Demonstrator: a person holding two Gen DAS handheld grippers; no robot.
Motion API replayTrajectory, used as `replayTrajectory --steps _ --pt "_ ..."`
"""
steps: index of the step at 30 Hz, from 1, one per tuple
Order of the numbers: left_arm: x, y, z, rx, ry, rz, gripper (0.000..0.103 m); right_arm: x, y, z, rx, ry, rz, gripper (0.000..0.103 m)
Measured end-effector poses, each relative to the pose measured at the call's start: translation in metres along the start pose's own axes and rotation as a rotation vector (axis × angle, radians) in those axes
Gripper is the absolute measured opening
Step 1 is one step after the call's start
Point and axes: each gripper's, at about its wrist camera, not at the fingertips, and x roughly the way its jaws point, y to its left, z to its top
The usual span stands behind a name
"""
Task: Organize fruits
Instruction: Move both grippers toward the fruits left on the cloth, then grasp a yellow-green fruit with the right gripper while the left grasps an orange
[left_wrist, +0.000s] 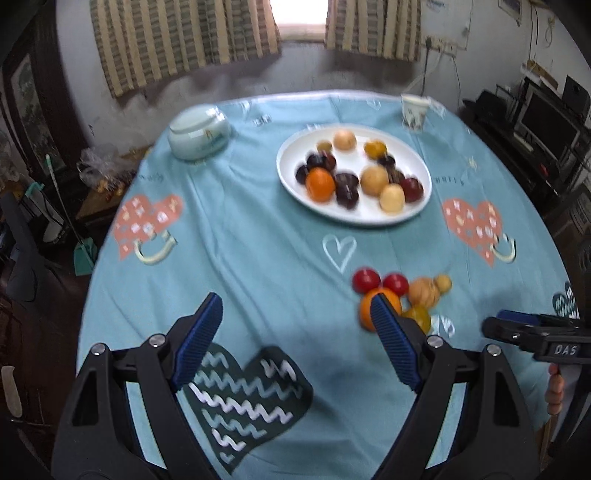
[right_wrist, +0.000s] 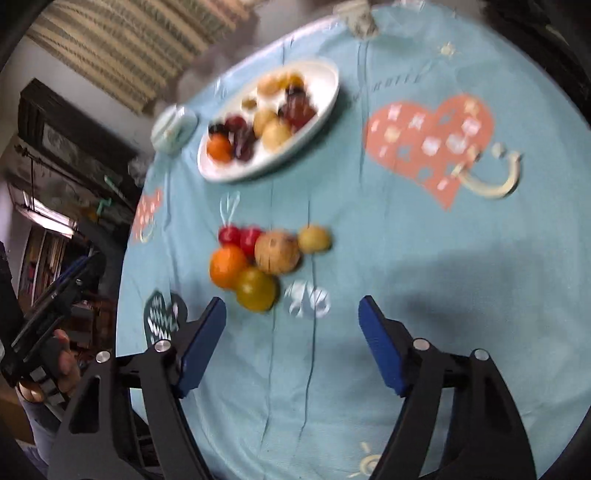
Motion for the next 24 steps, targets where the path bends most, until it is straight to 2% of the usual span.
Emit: replayTrajectory --steps 2,4,6,8,11,13,16,20,24 --pt "0.011 -0.004 -0.008 0.009 0.035 -0.003 0.084 0.011 0.007 -0.007 -0.086 -0.001 -0.029 0.069" --pt "0.017 -0.006 -0.013 0.014 0.058 -0.004 0.084 0.027 0.019 -0.005 -0.160 0.031 -0.051 0.053" --pt "0.022 -0.005 -0.014 0.011 0.071 -0.001 0.084 0.044 0.030 -0.007 -0.222 0.059 -0.092 0.046" --pt "0.024 -0.003 -0.013 0.006 0.075 -0.001 0.084 0.065 0.032 -0.001 -0.228 0.077 -0.108 0.046" --pt "0.027 0.000 -0.010 -0.003 0.081 -0.001 0.084 0.072 0.035 0.005 -0.225 0.078 -0.091 0.046" --pt "0.030 0.002 -0.009 -0.006 0.089 -0.004 0.084 0.077 0.038 0.011 -0.218 0.083 -0.083 0.040" --pt "0.033 -0.001 -0.007 0.002 0.096 -0.018 0.084 0.084 0.043 0.015 -0.242 0.094 -0.098 0.037" --pt "0.041 -0.014 -0.005 0.019 0.121 -0.092 0.084 0.065 0.037 0.012 -0.259 0.080 -0.072 0.037" --pt "0.054 -0.038 -0.006 0.065 0.145 -0.143 0.084 0.042 0.003 0.007 -0.145 0.050 -0.063 0.037"
